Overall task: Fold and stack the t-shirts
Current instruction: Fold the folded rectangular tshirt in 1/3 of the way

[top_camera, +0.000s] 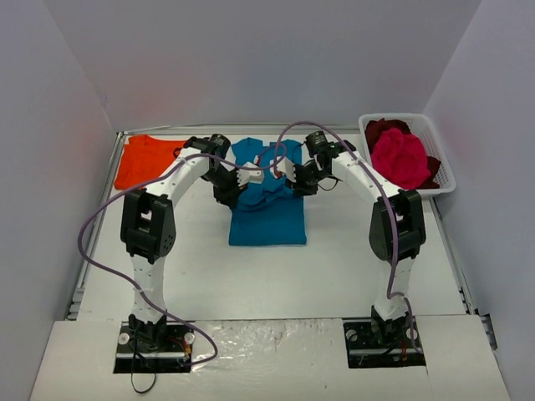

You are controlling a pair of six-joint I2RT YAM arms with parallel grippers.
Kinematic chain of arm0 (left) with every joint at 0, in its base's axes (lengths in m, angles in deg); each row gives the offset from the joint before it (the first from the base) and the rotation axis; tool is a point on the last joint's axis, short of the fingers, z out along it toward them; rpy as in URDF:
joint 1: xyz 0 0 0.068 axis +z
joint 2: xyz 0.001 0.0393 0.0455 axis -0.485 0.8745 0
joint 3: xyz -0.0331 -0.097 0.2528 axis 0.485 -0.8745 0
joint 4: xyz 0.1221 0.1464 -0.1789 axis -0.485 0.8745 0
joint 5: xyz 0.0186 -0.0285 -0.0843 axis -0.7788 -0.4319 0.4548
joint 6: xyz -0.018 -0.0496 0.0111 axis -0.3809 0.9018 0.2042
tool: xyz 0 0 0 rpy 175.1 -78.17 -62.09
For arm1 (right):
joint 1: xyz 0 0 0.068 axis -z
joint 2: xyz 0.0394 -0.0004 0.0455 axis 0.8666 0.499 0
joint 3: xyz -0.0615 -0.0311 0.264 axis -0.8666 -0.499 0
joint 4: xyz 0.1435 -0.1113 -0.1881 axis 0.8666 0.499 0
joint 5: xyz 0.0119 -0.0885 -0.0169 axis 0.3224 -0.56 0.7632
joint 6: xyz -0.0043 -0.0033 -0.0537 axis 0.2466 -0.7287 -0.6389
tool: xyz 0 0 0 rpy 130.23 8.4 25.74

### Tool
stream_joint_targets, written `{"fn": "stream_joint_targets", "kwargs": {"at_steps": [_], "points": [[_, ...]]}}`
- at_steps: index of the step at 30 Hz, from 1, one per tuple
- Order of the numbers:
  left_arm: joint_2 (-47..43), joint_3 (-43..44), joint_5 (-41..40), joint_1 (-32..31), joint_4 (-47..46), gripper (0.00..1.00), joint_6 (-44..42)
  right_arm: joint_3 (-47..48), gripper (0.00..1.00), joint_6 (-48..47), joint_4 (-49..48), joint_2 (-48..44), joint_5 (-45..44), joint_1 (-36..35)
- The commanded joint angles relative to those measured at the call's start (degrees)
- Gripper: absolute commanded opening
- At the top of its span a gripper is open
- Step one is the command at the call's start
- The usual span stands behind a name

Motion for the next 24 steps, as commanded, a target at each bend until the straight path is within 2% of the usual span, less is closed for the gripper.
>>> {"fn": "stream_joint_targets", "kwargs": {"at_steps": [1,24], "points": [[-0.3,3.4,0.7,-0.1,1.6,0.02,-3.5,3.3,0.0,1.3,1.4,2.3,0.0,0.6],[6.5,8.0,0.9,0.7,-2.0,0.04,-3.2,9.7,0.0,1.2,2.4,11.3,-0.7,2.4]]}}
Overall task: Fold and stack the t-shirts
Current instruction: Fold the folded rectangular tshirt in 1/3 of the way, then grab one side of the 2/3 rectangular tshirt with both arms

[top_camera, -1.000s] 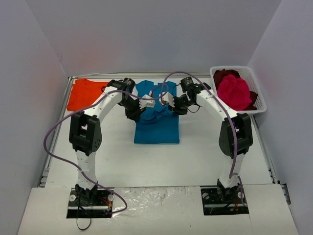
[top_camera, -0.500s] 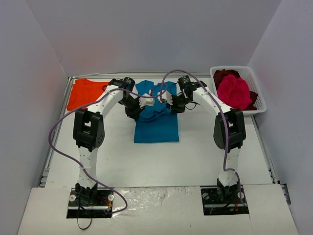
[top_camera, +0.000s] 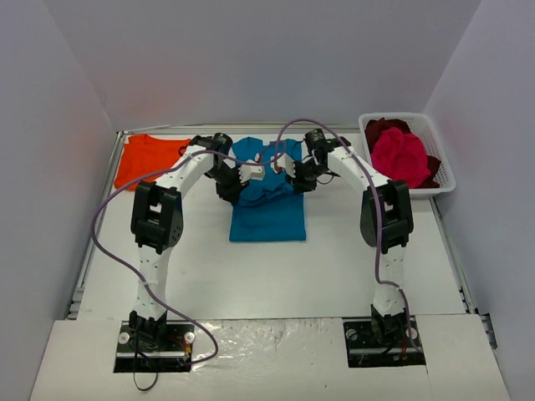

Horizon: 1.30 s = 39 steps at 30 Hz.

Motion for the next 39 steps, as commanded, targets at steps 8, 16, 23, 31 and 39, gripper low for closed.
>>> {"fn": "stream_joint_targets", "kwargs": {"at_steps": [8,16,23,31,39], "points": [[0.5,5.9,0.1,-0.5,-2.2,0.47,-2.2,4.3,0.3,2.3,1.8,3.0,-1.0,1.2],[-0.9,8.3,-3.5,-0.5,-2.3,0.53,-1.9,6.4,0.48,3.2,1.2,1.6,-2.7,1.7],[-17.6,-10.3,-4.8,-1.4,-11.8,0.53,1.1,3.2,0.5,6.6,1.1,-6.9,-1.4,1.8],[-36.5,-39.4,-9.4,-7.9,-22.7,0.53,1.3,-17.4,0.51,9.3,-0.8,-22.9,5.8,0.6],[-41.5,-55.6,-15.6,-14.4,-36.1,0.54,3.9,-33.9,0.51,13.9,-7.1,-30.6,5.6,-2.9]]}}
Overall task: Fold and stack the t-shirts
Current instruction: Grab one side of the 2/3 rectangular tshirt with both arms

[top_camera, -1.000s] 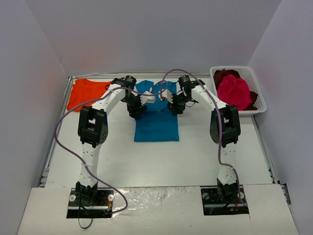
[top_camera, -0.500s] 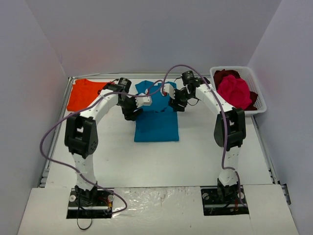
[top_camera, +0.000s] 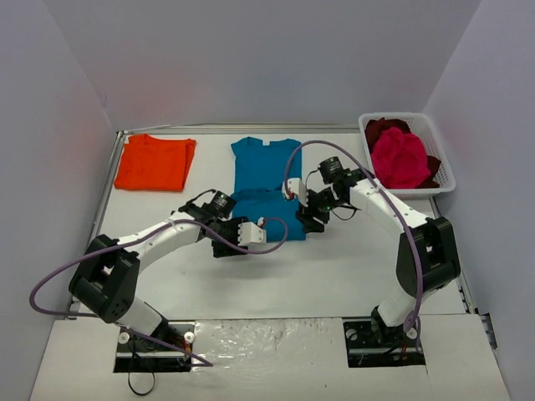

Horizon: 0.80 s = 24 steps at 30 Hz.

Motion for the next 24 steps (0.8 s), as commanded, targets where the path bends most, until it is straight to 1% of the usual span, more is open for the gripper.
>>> {"fn": "stream_joint_targets", "kwargs": {"at_steps": [1,9,12,16,24], "points": [[-2.3,-2.6,-3.6,-0.7,-10.4,0.54,2.0,-3.8,0.51,3.5,-3.2,-2.4,1.6,-1.2],[0.1,-7.2,-5.5,-0.8,-21.5,0.53,3.1,-7.8,0.5,3.6,-4.5,-1.7,1.0,-1.2],[1.8,-7.5,-5.5,-0.8,-23.0,0.54,2.7,-8.3,0.5,3.4,-4.9,-0.8,1.3,-1.2],[4.4,-6.2,-5.8,-0.7,-22.1,0.52,1.4,-7.7,0.49,3.3,-5.2,0.8,1.6,-1.2],[7.5,-2.8,-6.1,-0.3,-15.3,0.45,-0.8,-6.3,0.49,3.1,-5.1,2.8,1.1,-1.2]]}}
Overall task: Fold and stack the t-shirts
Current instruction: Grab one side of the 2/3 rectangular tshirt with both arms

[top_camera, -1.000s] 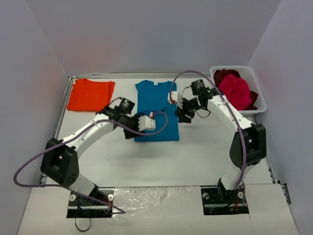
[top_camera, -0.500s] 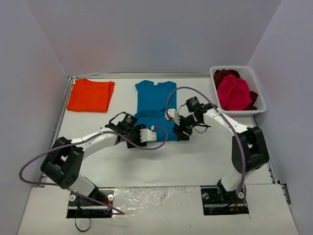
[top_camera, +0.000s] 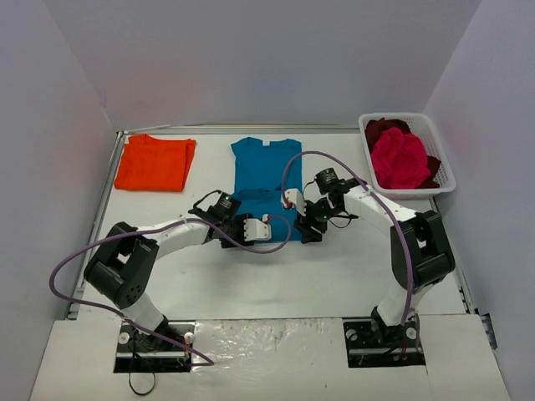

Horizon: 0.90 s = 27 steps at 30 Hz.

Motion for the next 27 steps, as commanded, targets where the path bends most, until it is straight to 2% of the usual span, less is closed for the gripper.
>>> {"fn": "stream_joint_targets", "kwargs": {"at_steps": [1,4,7,13,16,21,27], "points": [[1.0,2.3,-0.4,0.4,4.3,0.35,-1.7,1.6,0.49,0.0,1.0,0.5,1.0,0.1],[1.6,3.0,-0.1,0.4,6.0,0.1,-1.9,1.7,0.49,0.3,1.0,0.4,1.3,0.1],[1.4,4.5,1.6,0.6,9.4,0.04,-2.0,1.5,0.49,0.5,1.1,-0.6,0.9,0.1],[2.8,9.5,9.0,2.5,16.2,0.02,-1.5,1.2,0.49,0.8,1.0,-4.3,1.8,0.1],[3.7,11.9,13.0,3.5,20.4,0.02,-1.6,-0.2,0.49,-0.6,0.7,-7.1,6.4,0.3],[4.5,13.9,17.7,4.5,23.1,0.02,-1.2,-5.3,0.5,-3.0,-1.7,-9.8,8.2,0.3],[5.2,15.1,20.8,4.9,24.1,0.02,-0.4,-8.8,0.49,-4.9,-4.4,-8.2,7.5,0.1]]}}
